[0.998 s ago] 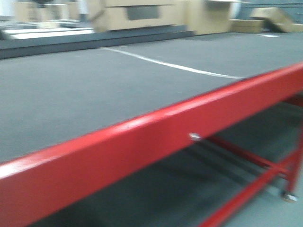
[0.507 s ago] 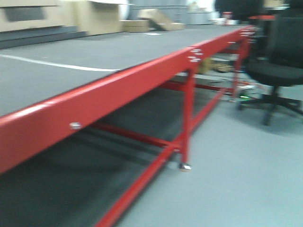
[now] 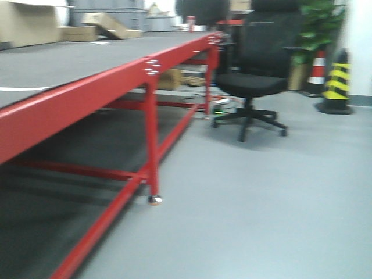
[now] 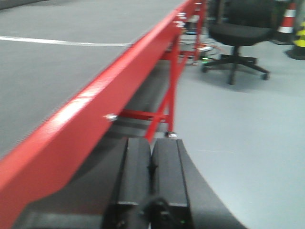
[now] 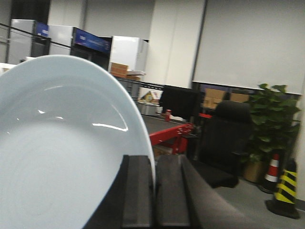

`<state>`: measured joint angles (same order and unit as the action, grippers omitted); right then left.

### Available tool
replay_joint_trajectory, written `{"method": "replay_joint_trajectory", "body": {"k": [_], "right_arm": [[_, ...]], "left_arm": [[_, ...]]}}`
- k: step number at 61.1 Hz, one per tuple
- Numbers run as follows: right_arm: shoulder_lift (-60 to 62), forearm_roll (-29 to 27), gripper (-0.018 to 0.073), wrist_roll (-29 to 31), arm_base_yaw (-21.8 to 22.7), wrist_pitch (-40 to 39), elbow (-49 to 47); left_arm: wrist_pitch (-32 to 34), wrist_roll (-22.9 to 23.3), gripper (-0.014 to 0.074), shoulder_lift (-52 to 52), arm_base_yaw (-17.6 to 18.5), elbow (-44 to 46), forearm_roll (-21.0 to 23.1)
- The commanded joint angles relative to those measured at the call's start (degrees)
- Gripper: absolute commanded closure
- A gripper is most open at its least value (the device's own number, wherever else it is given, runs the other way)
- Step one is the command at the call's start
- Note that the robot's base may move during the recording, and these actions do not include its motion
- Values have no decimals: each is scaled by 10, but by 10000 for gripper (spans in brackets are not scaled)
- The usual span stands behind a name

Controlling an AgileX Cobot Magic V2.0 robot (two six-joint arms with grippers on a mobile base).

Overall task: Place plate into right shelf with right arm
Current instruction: 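Drive the base toward the steel shelf holding the plate in the right gripper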

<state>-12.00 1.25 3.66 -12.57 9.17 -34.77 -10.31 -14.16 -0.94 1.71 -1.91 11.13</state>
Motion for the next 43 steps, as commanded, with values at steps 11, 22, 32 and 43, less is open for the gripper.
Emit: {"method": "replay_joint_trajectory", "body": {"k": [11,22,32,43], "right_arm": [[-7,3,531,3,2,-56,-16],[-5,3,531,3,2,-54,-16],[-4,3,531,3,2,-54,-16],[-4,3,531,3,2,-54,-16]], "left_arm": [[49,2,643,-6,0,-5,4],[49,2,643,-5,1,-5,4],[49,2,643,-5,1,-5,4],[49,2,643,-5,1,-5,4]]}}
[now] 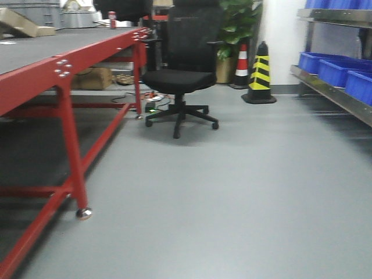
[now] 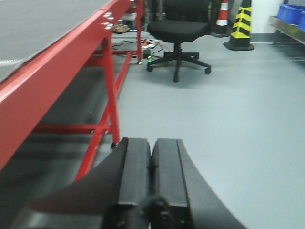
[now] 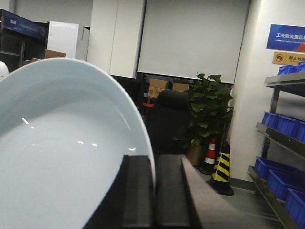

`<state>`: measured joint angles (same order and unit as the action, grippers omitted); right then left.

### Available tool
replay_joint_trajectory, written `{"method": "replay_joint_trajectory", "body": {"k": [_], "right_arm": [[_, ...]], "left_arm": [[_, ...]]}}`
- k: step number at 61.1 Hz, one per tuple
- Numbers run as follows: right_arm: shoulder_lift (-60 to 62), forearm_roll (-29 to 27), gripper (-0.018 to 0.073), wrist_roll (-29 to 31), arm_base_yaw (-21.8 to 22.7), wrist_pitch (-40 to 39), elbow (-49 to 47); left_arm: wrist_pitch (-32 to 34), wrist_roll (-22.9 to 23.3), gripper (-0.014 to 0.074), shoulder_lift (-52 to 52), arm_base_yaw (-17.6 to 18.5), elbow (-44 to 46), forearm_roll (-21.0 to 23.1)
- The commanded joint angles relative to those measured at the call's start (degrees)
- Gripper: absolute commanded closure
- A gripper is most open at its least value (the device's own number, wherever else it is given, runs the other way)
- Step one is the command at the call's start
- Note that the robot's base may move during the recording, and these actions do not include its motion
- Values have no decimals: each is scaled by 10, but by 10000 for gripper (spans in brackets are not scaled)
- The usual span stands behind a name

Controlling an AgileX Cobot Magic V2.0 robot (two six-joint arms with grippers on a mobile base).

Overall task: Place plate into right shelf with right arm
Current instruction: 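Drive the base toward the steel shelf holding the plate in the right gripper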

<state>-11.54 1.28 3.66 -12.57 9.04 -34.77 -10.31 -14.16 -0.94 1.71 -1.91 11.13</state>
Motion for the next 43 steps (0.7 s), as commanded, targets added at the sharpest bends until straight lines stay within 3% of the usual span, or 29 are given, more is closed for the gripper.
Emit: {"method": "replay_joint_trajectory", "body": {"k": [1,43], "right_arm": [[-9,3,531,3,2,-53,-16],[-8,3,531,3,2,-52,-16]], "left_arm": [[49,2,643,-5,1,-5,4],[49,2,643,-4,1,-5,4]]}}
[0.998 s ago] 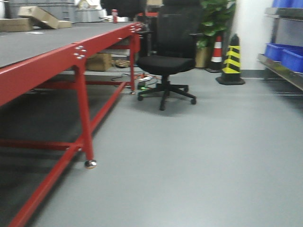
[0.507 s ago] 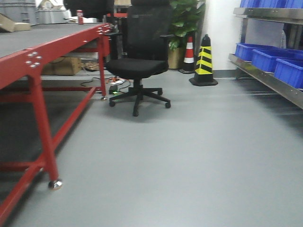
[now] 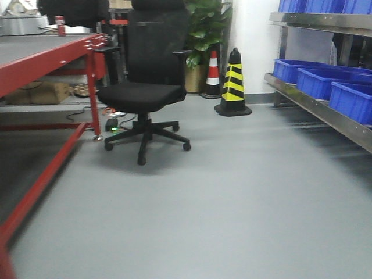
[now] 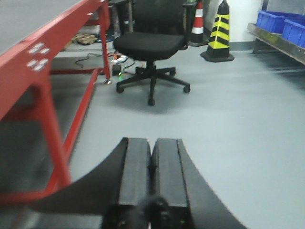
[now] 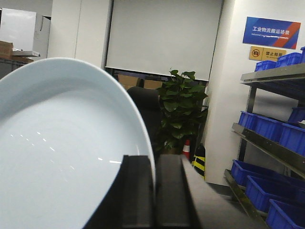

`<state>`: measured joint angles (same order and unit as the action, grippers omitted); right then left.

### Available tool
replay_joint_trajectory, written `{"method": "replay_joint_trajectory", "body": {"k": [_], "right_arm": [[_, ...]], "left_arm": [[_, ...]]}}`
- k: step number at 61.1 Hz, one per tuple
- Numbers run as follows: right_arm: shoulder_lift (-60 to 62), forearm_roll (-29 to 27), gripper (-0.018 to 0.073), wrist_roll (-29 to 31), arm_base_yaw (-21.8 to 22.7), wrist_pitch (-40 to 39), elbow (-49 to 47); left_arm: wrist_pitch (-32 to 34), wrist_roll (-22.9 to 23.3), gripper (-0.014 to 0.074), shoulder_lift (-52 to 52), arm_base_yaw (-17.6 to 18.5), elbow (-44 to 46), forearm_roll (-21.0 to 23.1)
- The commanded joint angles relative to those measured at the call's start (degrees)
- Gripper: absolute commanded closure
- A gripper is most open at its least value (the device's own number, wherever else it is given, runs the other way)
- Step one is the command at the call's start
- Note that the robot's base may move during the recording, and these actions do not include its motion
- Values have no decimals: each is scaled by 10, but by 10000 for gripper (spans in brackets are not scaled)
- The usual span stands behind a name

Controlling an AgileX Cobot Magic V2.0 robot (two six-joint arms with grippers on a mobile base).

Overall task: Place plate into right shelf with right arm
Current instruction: 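Drive the base toward the steel shelf holding the plate in the right gripper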

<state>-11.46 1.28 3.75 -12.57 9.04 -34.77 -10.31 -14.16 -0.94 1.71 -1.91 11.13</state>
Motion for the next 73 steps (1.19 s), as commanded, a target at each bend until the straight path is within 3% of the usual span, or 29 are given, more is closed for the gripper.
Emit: {"method": "replay_joint_trajectory", "body": {"k": [1,73], "right_arm": [[-9,3,531,2,2,-52,-16],[-9,3,531,2,2,-52,-16]], "left_arm": [[49,2,643,-4,1,-5,4],[49,2,643,-4,1,-5,4]]}}
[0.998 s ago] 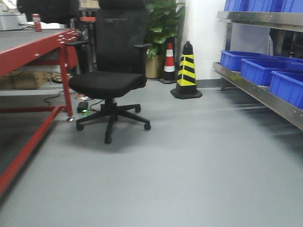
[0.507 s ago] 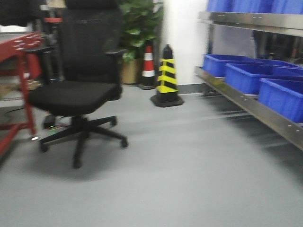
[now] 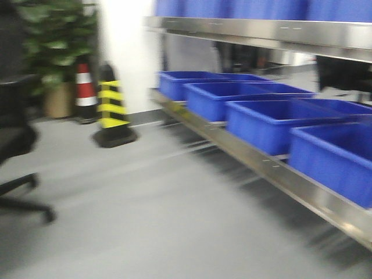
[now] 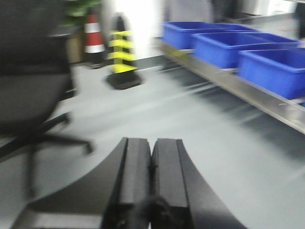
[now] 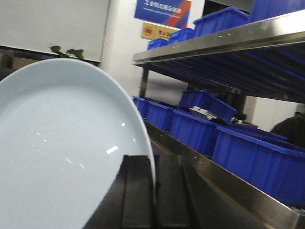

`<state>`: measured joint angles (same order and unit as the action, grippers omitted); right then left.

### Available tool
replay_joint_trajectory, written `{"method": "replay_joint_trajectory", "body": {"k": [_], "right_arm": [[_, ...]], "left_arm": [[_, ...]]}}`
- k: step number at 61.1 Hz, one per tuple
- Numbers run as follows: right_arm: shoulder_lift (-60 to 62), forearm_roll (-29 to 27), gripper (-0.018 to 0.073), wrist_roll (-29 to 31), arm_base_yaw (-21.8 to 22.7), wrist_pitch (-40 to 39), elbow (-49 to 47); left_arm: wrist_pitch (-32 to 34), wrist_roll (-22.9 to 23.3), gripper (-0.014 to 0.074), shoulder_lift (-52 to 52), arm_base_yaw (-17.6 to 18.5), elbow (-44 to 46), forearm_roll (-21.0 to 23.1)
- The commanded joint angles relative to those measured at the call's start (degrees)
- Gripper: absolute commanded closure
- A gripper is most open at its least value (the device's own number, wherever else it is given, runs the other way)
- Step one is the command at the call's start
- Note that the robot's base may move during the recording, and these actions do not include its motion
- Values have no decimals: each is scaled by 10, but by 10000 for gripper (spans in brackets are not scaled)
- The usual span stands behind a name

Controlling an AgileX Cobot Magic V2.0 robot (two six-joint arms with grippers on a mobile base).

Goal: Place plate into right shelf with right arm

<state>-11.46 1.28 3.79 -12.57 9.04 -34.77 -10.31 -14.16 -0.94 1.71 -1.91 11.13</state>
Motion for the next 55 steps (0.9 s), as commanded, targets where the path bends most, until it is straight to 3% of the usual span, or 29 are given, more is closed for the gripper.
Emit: {"method": "replay_joint_trajectory", "body": {"k": [1,55], "right_arm": [[-9,3,531,2,2,-52,-16],[-9,3,531,2,2,-52,-16]], "left_arm": [[49,2,643,-4,1,-5,4],[49,2,643,-4,1,-5,4]]}}
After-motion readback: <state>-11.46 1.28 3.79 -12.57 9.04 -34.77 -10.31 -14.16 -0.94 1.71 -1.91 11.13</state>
